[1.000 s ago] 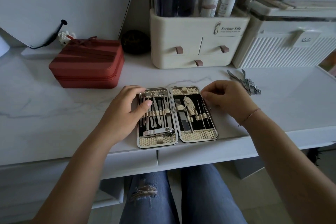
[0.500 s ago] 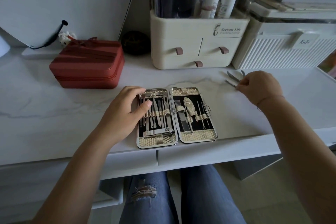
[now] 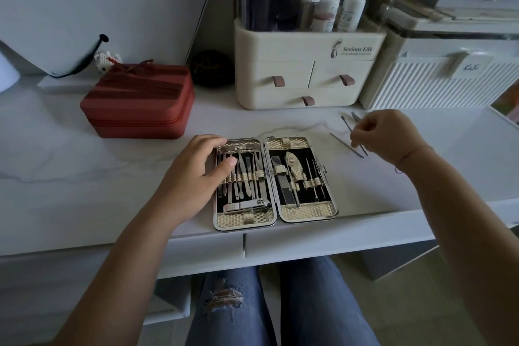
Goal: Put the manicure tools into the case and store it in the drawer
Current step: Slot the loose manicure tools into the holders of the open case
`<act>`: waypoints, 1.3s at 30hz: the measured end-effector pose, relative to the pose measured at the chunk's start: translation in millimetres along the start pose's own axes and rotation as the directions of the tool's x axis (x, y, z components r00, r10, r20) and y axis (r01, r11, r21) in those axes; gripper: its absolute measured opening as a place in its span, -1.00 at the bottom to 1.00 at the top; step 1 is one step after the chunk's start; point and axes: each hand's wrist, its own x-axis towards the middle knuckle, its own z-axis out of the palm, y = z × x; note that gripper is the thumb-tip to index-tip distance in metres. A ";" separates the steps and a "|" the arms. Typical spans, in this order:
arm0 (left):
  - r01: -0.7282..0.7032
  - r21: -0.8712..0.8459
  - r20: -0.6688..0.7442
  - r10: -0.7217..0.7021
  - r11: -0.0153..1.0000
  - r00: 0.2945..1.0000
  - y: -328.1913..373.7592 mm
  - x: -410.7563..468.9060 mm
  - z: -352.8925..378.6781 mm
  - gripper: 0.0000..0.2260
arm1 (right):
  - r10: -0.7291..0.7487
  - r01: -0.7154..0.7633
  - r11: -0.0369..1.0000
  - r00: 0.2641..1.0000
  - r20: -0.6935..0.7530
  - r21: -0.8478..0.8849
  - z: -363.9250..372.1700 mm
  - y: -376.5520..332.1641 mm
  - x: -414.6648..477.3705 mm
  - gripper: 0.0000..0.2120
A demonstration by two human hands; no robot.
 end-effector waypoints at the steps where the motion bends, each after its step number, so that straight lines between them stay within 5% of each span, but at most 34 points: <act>1: -0.003 0.005 -0.002 0.003 1.000 1.000 -0.2 0.2 0.0 -0.63 | 0.010 -0.012 0.993 1.000 0.018 0.121 0.6 -0.6 -1.9 -0.89; 5: -0.003 0.011 -0.003 0.003 1.000 1.000 -0.3 0.5 0.5 -0.63 | -0.024 -0.099 0.840 0.976 0.218 0.534 5.7 -11.9 -13.6 -0.83; 9: -0.008 0.015 -0.007 0.008 1.000 1.000 -0.6 0.9 0.6 -0.63 | -0.130 -0.201 0.690 0.911 0.392 0.696 13.8 -24.1 -25.2 -0.56; 39: -0.007 0.006 -0.003 0.007 1.000 1.000 0.6 -0.1 0.0 -0.64 | -0.084 -0.136 0.714 0.957 0.276 0.687 32.9 -32.0 -21.8 -0.82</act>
